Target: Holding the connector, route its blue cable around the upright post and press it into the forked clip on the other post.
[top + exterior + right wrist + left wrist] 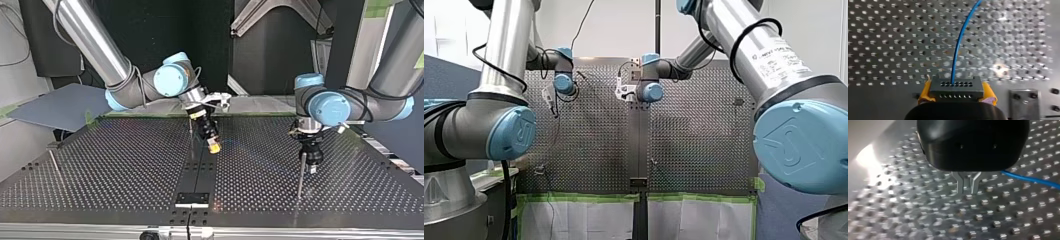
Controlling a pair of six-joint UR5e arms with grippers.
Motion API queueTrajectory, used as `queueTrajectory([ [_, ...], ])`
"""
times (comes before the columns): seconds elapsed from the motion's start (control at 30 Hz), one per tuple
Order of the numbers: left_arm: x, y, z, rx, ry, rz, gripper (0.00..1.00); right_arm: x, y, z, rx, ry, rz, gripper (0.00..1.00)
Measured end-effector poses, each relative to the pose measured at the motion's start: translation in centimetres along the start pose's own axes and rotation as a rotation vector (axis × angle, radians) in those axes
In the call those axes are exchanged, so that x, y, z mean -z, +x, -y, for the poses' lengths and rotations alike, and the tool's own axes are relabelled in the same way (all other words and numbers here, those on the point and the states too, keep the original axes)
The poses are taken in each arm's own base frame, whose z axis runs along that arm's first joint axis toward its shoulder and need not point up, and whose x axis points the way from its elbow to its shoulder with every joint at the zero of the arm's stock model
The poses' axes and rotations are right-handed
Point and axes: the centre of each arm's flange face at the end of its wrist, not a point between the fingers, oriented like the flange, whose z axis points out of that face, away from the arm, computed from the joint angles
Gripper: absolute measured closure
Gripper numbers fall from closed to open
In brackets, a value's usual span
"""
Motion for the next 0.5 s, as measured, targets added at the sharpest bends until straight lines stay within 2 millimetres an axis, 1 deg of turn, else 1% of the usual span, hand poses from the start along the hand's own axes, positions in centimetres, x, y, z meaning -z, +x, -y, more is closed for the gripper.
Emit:
queueTrajectory([
  [0.07, 0.0, 0.7, 0.1, -0.001, 0.003, -0.012, 0.71, 0.0, -1.1, 0.0, 0.005, -0.003, 0.023, 0.99],
  [0.1, 0.0, 1.0, 0.2, -0.001, 0.004, -0.016, 0.71, 0.1, -1.6, 0.0, 0.008, -0.005, 0.032, 0.99],
  [0.13, 0.0, 1.2, 0.2, -0.001, 0.004, -0.02, 0.66, 0.1, -2.1, -0.1, 0.011, -0.008, 0.04, 0.99],
  [0.17, 0.0, 1.5, 0.3, -0.001, 0.005, -0.024, 0.56, 0.2, -2.6, -0.2, 0.013, -0.012, 0.048, 0.99],
  [0.2, 0.0, 1.6, 0.3, -0.001, 0.005, -0.026, 0.56, 0.3, -2.9, -0.3, 0.015, -0.014, 0.052, 0.99],
  [0.27, 0.0, 1.9, 0.3, -0.001, 0.006, -0.03, 0.4, 0.5, -3.7, -0.5, 0.017, -0.02, 0.059, 0.99],
  [0.3, 0.0, 1.9, 0.3, -0.002, 0.007, -0.031, 0.4, 0.6, -4.0, -0.7, 0.017, -0.022, 0.061, 0.99],
  [0.33, 0.0, 2.0, 0.4, -0.002, 0.007, -0.032, 0.26, 0.7, -4.3, -0.8, 0.018, -0.024, 0.062, 0.99],
  [0.37, 0.0, 2.0, 0.4, -0.002, 0.008, -0.032, 0.17, 0.9, -4.8, -1.0, 0.018, -0.027, 0.063, 0.99],
  [0.4, 0.0, 2.0, 0.4, -0.003, 0.008, -0.033, 0.17, 1.0, -5.1, -1.1, 0.018, -0.028, 0.064, 0.99],
  [0.43, 0.0, 2.1, 0.5, -0.004, 0.008, -0.033, 0.04, 1.1, -5.4, -1.2, 0.018, -0.03, 0.065, 0.99],
  [0.47, 0.1, 2.1, 0.5, -0.005, 0.007, -0.033, 0.0, 1.3, -5.8, -1.3, 0.018, -0.031, 0.065, 0.99],
  [0.5, 0.1, 2.1, 0.5, -0.006, 0.006, -0.033, 0.0, 1.4, -6.1, -1.3, 0.018, -0.032, 0.066, 0.99],
])
